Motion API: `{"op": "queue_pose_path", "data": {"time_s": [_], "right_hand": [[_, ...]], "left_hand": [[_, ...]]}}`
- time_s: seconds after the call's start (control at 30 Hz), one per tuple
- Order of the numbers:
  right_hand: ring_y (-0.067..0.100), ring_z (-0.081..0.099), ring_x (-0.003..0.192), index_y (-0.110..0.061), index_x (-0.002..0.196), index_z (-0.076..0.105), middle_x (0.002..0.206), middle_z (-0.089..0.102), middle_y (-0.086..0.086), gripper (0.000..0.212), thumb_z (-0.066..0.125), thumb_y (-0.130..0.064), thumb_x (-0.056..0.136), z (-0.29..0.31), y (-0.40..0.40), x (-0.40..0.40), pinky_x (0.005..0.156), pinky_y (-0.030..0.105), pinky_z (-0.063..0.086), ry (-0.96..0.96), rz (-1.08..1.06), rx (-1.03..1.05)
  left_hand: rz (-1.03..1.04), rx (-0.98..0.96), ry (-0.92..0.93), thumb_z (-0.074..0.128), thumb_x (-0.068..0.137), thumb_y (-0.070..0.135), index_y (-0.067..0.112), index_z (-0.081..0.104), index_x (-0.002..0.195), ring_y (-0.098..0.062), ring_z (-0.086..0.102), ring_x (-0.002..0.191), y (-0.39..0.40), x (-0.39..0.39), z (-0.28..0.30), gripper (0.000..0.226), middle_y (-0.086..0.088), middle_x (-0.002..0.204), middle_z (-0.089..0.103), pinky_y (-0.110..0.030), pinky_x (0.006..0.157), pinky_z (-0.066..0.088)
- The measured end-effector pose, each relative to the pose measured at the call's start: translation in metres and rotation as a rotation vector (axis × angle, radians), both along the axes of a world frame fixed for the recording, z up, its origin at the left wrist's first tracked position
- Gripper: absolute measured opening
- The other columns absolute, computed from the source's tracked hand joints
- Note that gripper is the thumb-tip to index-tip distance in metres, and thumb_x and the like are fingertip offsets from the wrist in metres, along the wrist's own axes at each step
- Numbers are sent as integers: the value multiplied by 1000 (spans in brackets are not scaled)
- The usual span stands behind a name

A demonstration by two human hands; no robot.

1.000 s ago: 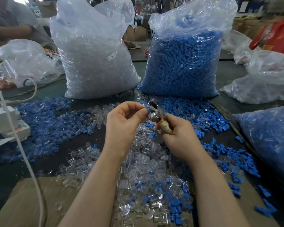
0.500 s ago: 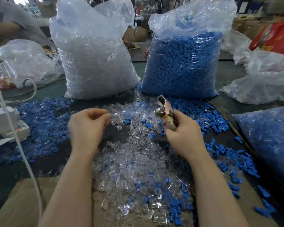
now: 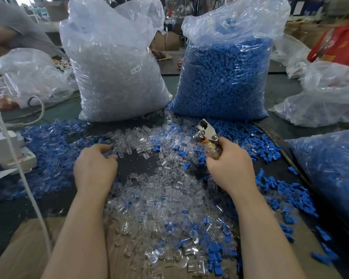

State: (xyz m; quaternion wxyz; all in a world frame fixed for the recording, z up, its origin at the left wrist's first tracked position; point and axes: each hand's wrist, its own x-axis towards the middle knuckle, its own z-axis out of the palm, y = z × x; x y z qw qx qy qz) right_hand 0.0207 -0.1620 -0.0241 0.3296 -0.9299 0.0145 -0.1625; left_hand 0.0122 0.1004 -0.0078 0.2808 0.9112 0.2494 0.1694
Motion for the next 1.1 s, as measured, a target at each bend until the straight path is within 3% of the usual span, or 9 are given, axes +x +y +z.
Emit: {"op": "queue_pose_path", "data": {"time_s": [0.13, 0.2, 0.3, 0.4, 0.5, 0.63, 0.83, 0.97, 1.1], "right_hand": [[16, 52, 63, -27, 74, 46, 66, 55, -8, 15, 57, -26, 84, -1, 1, 1, 51, 30, 35, 35, 0, -87], [16, 49, 61, -26, 73, 44, 66, 54, -8, 17, 57, -27, 84, -2, 2, 1, 49, 29, 32, 33, -15, -108], [10, 48, 59, -26, 80, 51, 66, 55, -9, 7, 58, -26, 82, -1, 2, 1, 48, 26, 30, 11, -63, -62], [9, 49, 59, -26, 81, 53, 65, 56, -9, 6, 59, -26, 80, -1, 0, 0, 47, 25, 29, 1, -72, -30], [14, 52, 63, -26, 83, 53, 68, 57, -8, 7, 60, -27, 82, -1, 1, 1, 50, 27, 33, 16, -60, -47], [16, 53, 64, -26, 85, 54, 68, 56, -8, 6, 59, -27, 83, -2, 3, 1, 51, 29, 38, 12, -41, -56], [17, 52, 63, -25, 83, 53, 69, 57, -6, 6, 59, -26, 83, -2, 3, 1, 50, 28, 36, 0, -32, -61], [19, 53, 65, -25, 83, 52, 69, 57, -6, 7, 59, -27, 82, -1, 3, 0, 51, 29, 34, -3, -29, -59], [21, 54, 68, -28, 85, 50, 71, 57, -7, 9, 59, -28, 82, -1, 3, 0, 55, 31, 36, -2, -21, -60]], "left_hand": [[-263, -50, -11, 67, 92, 21, 27, 73, 106, 1, 56, 75, -32, 2, 9, 17, 11, 99, 70, -15, 72, 44], [-437, -30, 23, 66, 92, 22, 29, 72, 105, 9, 55, 73, -55, 2, 8, 16, 17, 93, 67, -8, 67, 43], [-626, 57, 28, 63, 94, 26, 29, 70, 110, -1, 60, 89, -84, 2, 1, 18, 11, 107, 68, -23, 86, 50], [-735, 269, 28, 54, 99, 26, 30, 65, 122, -14, 54, 110, -100, 3, -9, 27, 5, 119, 60, -35, 99, 46], [-762, 380, 53, 48, 100, 22, 28, 65, 125, -20, 51, 112, -102, 5, -14, 30, 1, 120, 59, -37, 97, 43], [-687, 377, 37, 47, 101, 23, 22, 69, 114, -17, 54, 106, -99, 6, -15, 26, 2, 113, 63, -32, 91, 45], [-654, 398, 7, 52, 98, 25, 26, 67, 114, -16, 54, 105, -99, 4, -14, 21, 3, 112, 62, -29, 88, 41], [-774, 457, 28, 51, 96, 10, 36, 59, 130, -17, 45, 120, -99, 4, -14, 43, 7, 130, 53, -33, 97, 33], [-807, 499, 91, 51, 95, 10, 35, 62, 128, -18, 42, 122, -98, 7, -15, 42, 5, 132, 51, -35, 100, 32]]}}
